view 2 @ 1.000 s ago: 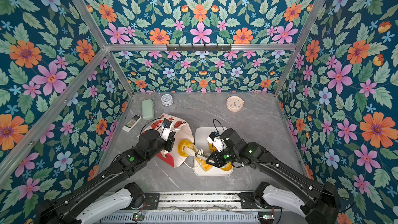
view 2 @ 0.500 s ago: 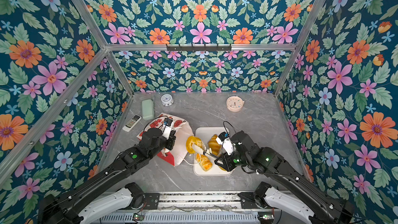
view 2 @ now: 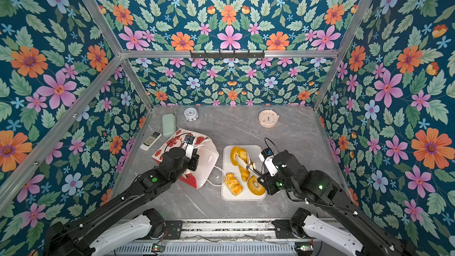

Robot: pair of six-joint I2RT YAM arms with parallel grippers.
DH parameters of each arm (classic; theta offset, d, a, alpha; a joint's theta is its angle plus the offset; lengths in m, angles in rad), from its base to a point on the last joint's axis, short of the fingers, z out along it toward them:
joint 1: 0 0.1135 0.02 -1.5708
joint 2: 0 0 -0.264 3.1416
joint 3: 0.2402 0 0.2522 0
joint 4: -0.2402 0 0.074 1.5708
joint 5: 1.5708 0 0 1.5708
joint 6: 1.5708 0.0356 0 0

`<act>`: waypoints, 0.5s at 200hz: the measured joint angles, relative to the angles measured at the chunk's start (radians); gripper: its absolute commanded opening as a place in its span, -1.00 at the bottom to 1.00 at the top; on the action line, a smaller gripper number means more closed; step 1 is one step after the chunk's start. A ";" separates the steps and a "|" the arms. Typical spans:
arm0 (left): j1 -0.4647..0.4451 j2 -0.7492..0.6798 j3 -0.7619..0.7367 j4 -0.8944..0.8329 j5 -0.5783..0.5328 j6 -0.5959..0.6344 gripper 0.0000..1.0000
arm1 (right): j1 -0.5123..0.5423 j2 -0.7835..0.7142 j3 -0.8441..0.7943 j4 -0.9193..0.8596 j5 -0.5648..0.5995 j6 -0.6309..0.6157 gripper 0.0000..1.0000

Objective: Take the fake bread out of the paper bag
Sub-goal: 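Lower the striped bread with the right tongs beside the croissant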

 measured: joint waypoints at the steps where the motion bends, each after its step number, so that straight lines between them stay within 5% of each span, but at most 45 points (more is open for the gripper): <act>1: 0.000 -0.001 0.000 0.000 0.000 0.000 -1.00 | 0.000 0.005 0.002 -0.001 0.004 -0.002 -1.00; 100: 0.000 -0.055 -0.011 -0.006 -0.016 -0.032 -1.00 | 0.010 0.327 0.152 0.015 0.180 -0.182 -1.00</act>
